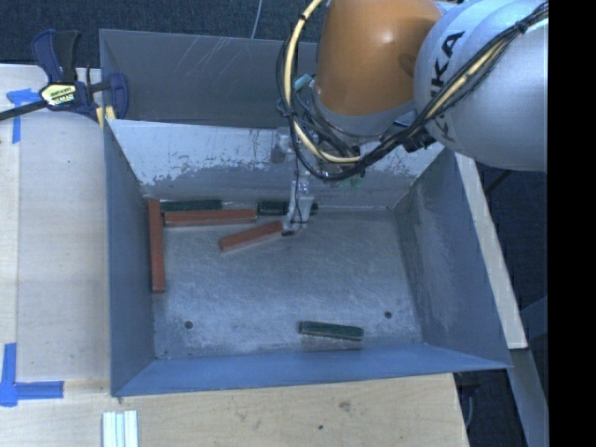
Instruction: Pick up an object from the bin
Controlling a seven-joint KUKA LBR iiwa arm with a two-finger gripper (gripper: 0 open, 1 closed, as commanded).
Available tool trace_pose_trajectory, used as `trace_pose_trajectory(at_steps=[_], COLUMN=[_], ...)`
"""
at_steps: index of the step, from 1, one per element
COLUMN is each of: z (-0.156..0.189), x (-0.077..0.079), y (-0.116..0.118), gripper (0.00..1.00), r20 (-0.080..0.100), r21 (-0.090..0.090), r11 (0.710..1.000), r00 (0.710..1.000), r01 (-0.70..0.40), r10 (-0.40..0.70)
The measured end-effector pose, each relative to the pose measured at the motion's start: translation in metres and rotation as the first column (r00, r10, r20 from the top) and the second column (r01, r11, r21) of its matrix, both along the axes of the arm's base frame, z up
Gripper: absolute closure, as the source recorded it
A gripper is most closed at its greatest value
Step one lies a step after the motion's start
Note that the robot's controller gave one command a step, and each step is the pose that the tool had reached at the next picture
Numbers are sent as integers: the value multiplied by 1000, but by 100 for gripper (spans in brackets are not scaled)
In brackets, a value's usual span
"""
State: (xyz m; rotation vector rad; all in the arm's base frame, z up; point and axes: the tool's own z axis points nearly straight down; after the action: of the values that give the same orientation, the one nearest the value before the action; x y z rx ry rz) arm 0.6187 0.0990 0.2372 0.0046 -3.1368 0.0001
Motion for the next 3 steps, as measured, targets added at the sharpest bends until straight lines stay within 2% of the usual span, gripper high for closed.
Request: trace_pose_trajectory(at_steps=[1,2,3], z=[5,-80,-155], x=[1,2,2], y=[-1,-3,-4], gripper=[0,0,0], r20=[9,12,7], r21=[1,0,1], r11=[1000,996,995], r00=[1000,996,994], r01=[3,-87,-105], r10=[-3,87,105])
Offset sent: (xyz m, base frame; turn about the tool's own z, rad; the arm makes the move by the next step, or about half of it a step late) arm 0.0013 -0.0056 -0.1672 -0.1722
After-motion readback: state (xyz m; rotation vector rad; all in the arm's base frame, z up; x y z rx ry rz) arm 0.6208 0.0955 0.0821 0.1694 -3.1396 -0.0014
